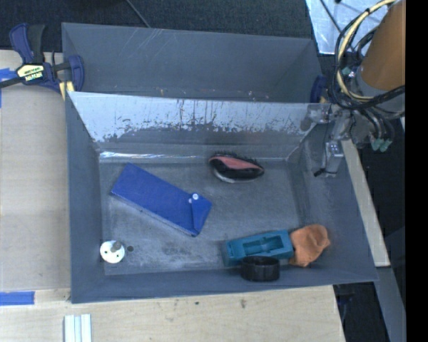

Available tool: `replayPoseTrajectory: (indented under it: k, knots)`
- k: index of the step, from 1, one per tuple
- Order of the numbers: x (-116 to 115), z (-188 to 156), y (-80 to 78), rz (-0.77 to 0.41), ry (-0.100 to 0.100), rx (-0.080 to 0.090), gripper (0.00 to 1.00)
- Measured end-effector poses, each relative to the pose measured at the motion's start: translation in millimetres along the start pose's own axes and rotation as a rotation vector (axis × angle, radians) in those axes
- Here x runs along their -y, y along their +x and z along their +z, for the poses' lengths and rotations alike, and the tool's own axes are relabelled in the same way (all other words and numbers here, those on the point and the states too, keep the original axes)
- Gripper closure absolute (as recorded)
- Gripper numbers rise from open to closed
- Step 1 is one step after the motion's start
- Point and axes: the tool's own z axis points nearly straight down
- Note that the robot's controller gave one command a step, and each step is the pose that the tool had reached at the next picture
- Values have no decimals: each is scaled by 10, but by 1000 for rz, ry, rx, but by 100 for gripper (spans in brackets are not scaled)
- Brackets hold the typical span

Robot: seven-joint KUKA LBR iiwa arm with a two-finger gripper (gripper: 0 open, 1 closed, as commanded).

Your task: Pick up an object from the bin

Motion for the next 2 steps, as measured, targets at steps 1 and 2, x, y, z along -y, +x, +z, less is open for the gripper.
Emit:
replayPoseTrajectory:
  k: [1,2]
  knots:
    - [-6,-56,-13,-3,1,9,0]
    - [-302,330,-32,23,4,16,0]
